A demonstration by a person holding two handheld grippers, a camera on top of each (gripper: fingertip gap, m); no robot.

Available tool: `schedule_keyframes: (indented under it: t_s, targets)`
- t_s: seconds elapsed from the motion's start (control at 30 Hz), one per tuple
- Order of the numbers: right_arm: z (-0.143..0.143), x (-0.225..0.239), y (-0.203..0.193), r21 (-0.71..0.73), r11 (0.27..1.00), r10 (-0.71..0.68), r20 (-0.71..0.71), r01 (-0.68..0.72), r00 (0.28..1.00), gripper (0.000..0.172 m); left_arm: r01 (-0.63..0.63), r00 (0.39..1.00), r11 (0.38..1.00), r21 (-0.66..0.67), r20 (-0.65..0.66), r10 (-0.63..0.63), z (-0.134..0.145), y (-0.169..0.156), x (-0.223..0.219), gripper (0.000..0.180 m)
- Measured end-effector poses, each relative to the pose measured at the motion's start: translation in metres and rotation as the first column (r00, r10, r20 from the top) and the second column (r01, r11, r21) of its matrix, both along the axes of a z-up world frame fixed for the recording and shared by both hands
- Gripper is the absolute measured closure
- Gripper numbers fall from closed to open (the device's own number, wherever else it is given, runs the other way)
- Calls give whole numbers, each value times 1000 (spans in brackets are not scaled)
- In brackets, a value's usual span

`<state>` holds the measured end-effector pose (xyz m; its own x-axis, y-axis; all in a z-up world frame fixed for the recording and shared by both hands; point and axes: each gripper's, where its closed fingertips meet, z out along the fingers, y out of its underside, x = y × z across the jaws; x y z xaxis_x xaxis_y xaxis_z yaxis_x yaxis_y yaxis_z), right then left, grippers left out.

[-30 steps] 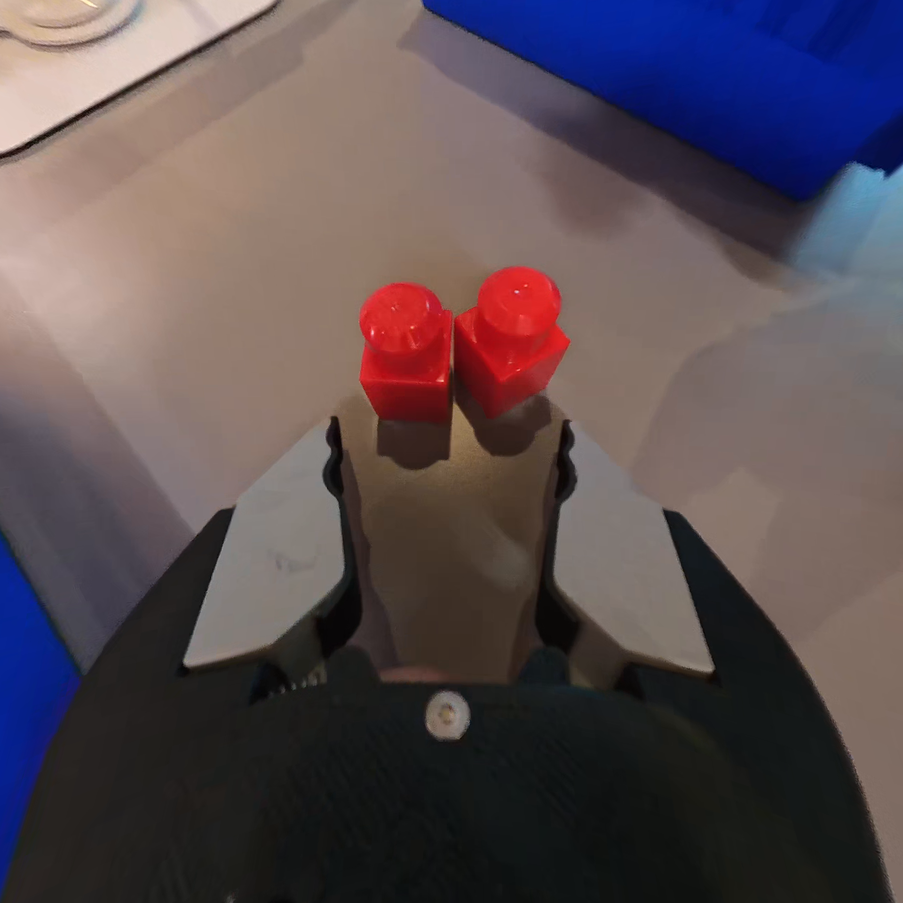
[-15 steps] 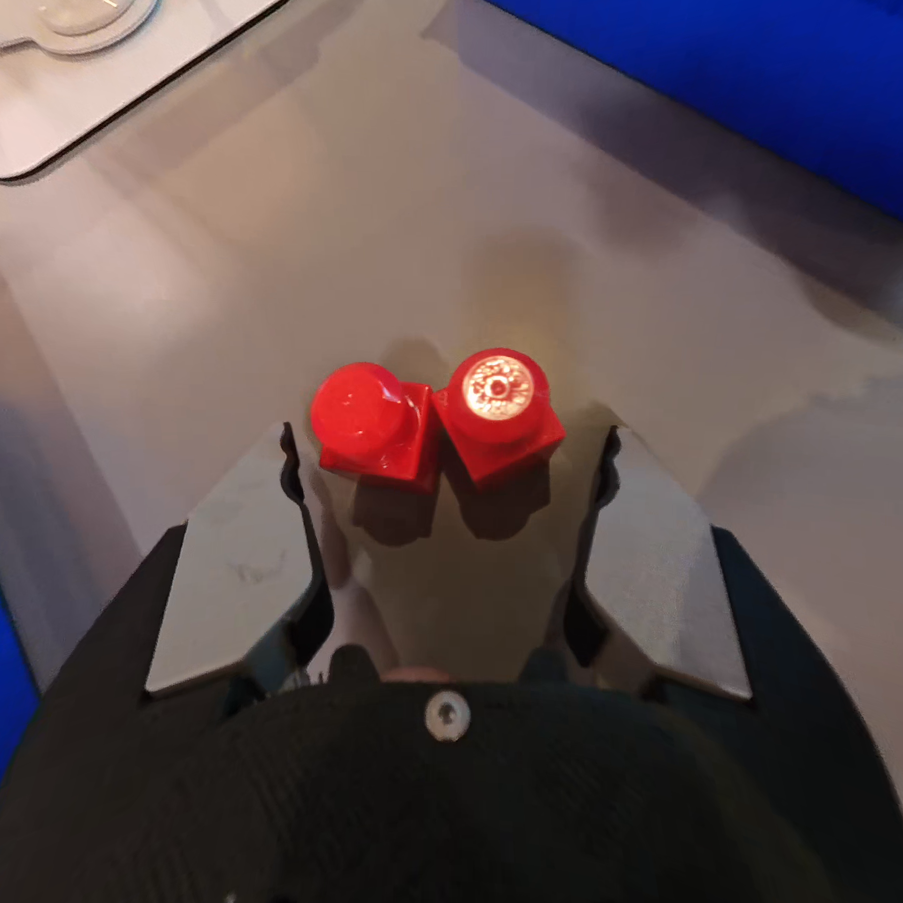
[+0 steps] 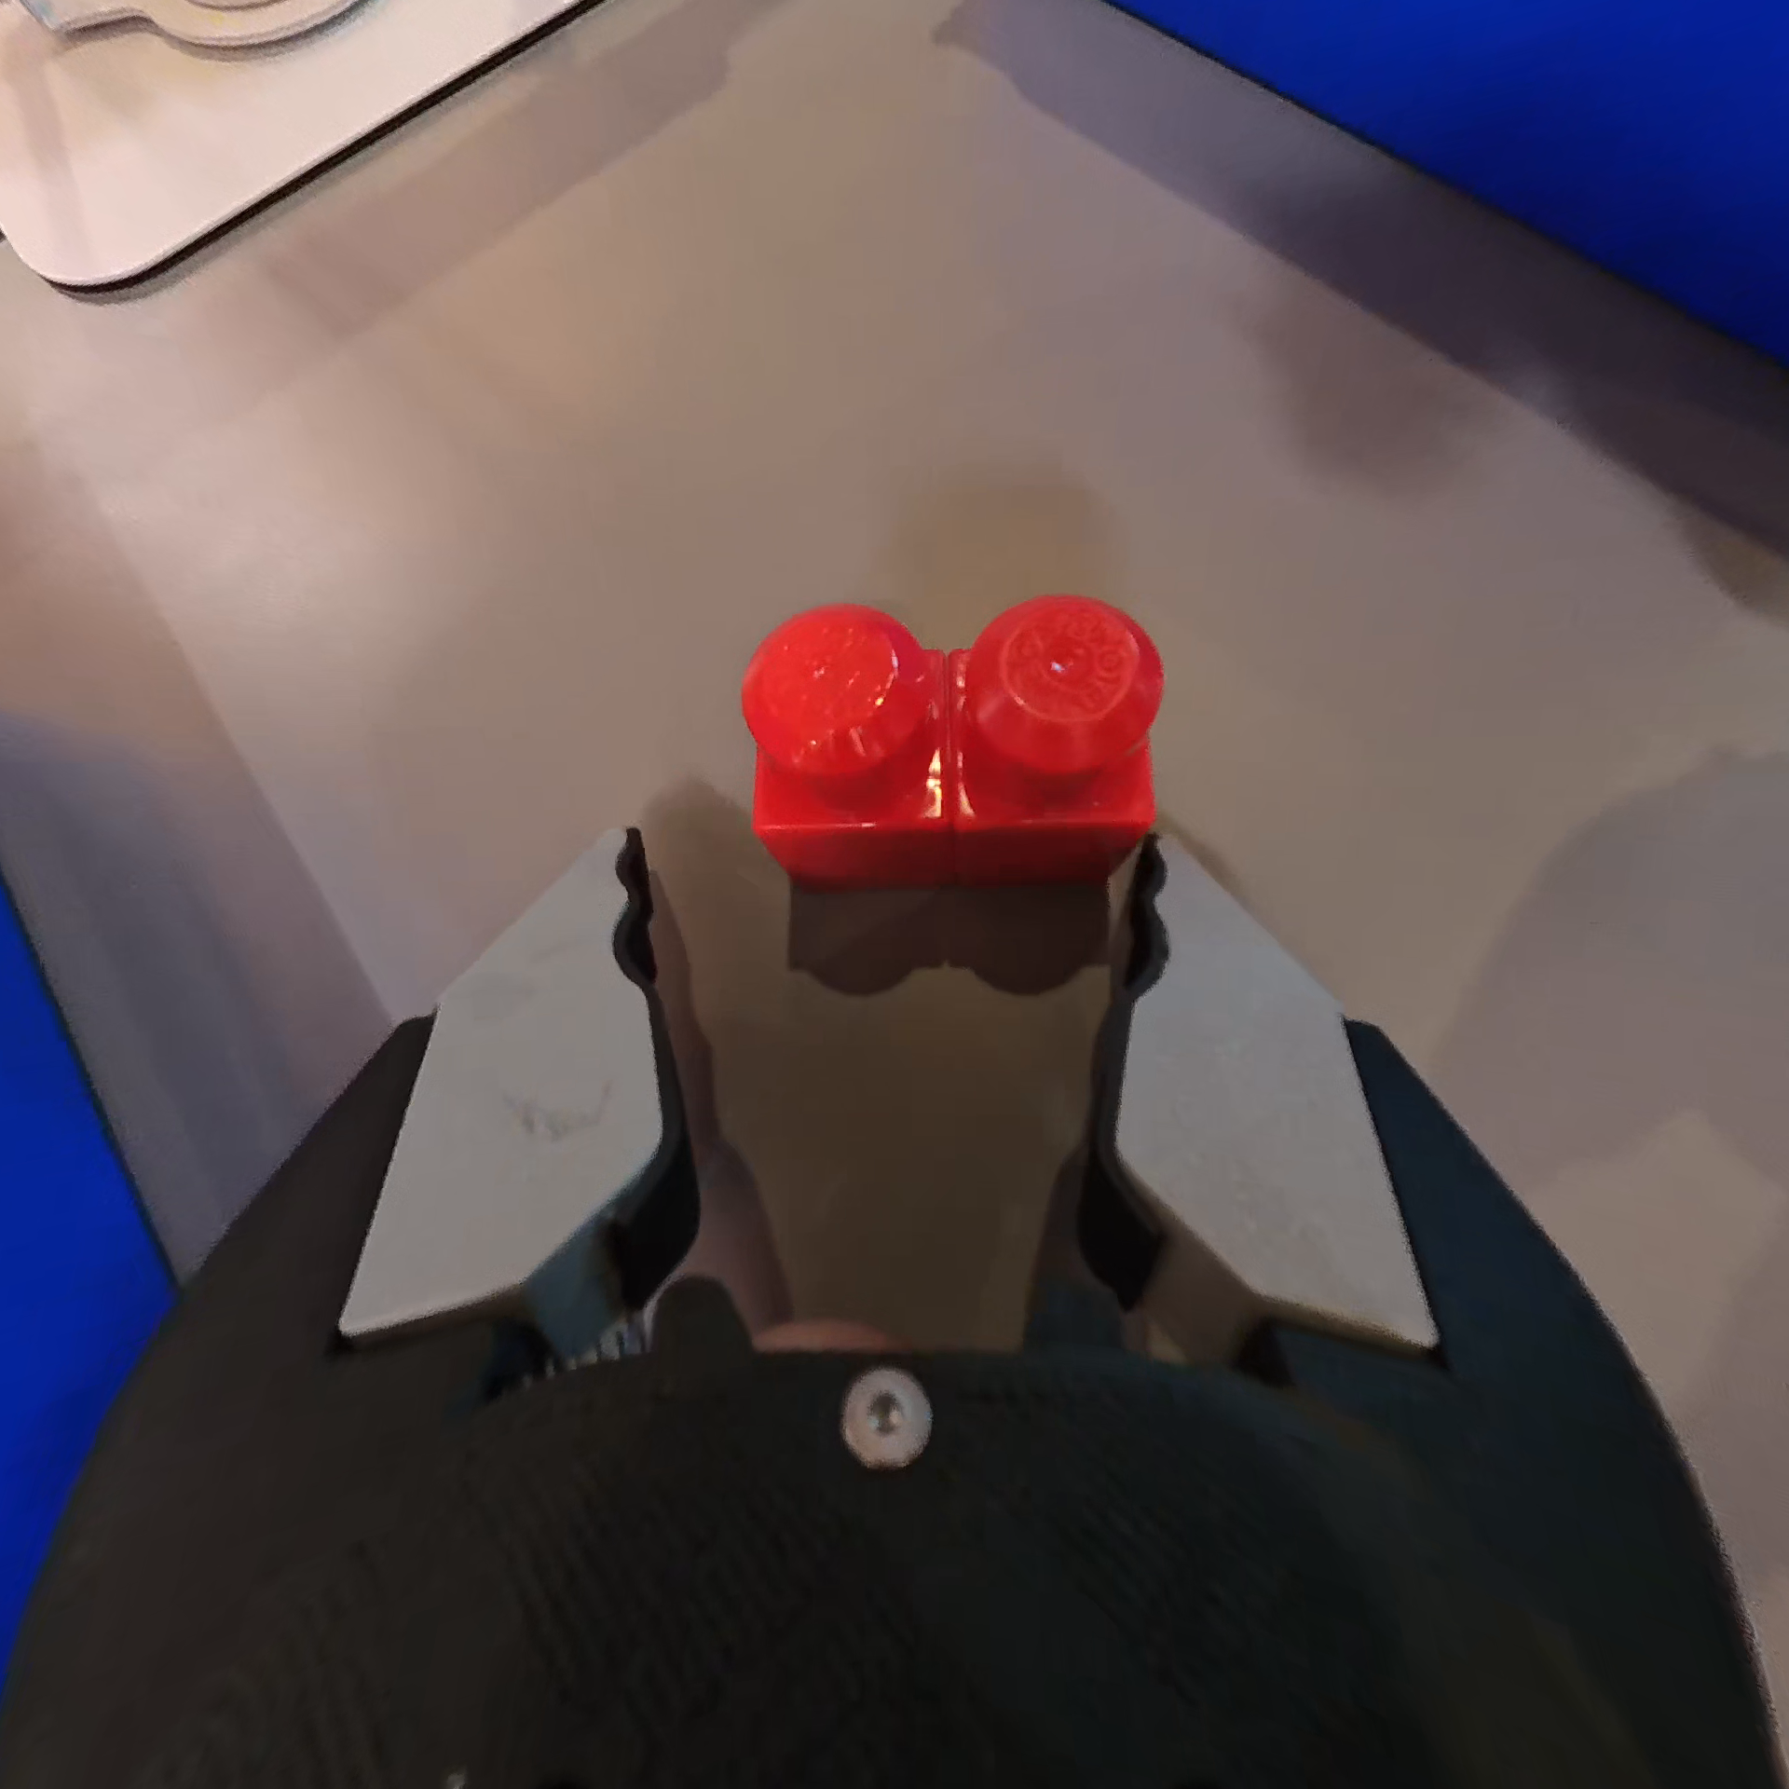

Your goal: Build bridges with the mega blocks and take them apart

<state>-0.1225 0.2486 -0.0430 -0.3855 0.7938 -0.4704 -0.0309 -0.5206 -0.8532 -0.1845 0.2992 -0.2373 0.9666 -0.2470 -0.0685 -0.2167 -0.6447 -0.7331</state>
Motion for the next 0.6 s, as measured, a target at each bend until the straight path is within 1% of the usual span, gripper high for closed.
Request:
schedule_keyframes:
  t_s: [0.17,0.27,0.3,0.6]
  targets:
    - [-2,-1,1,1,1000,-4,7,4,1000,139,6,1000,1000,26,12,-7,4,0,10,81]
    - [-3,-2,1,4,1000,-7,11,7,1000,139,-8,1000,1000,11,-13,8,1,3,10,81]
    - [-3,-2,1,4,1000,-8,12,8,1000,139,-11,1000,1000,10,-13,11,1,4,10,84]
    - [-2,-1,1,5,1000,-8,7,7,1000,139,-42,999,999,-9,20,42,-1,11,6,84]
